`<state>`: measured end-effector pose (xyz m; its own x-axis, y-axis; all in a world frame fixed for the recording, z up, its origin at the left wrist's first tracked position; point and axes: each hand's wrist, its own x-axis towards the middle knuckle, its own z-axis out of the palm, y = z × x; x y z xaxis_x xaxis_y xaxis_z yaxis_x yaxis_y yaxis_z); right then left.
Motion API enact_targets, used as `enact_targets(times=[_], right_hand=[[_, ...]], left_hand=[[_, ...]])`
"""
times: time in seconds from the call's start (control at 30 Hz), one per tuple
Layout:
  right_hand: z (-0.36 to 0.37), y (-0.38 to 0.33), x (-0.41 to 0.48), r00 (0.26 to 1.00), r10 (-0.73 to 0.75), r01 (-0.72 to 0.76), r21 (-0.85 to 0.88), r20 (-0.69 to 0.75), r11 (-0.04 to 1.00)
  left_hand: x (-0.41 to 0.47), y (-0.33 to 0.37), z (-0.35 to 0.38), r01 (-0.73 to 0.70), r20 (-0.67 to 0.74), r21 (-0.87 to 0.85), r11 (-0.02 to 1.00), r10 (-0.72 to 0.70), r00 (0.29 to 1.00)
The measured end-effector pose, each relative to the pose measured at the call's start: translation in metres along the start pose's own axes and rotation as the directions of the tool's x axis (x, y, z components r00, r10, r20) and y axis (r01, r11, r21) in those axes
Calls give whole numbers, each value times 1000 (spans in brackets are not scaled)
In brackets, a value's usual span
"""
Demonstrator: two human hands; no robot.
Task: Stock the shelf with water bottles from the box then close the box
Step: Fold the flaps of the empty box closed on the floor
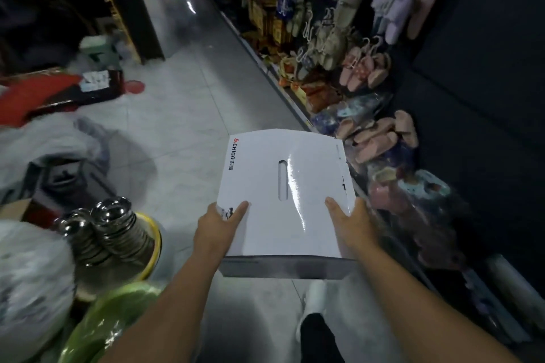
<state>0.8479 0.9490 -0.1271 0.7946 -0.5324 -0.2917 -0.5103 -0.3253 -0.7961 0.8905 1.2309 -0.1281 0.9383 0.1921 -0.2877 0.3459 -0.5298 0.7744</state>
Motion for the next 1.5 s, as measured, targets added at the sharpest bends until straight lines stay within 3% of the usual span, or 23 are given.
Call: enact_targets(times=[0.53,0.7,1.03,1.27,1.5], right_hand=[[201,-325,435,942,-181,238,-184,282,954],[303,-412,560,937,-177,240,-184,301,953],[446,-615,766,959,-151,207,-224,240,952],[576,-716,944,946,-99,172,-218,309,961],[683,-857,1105,915,-63,171,-241,398,955]], left_hand=[[458,151,-27,178,-236,-158,971,-212,948],[639,166,-40,174,-220,-205,963,-218,951],[951,266,-121,118,-174,-174,978,-148,974],[1183,285,-131,202,-192,-185,962,-237,952],[1385,347,-173,275,-246,-238,931,-332,911]])
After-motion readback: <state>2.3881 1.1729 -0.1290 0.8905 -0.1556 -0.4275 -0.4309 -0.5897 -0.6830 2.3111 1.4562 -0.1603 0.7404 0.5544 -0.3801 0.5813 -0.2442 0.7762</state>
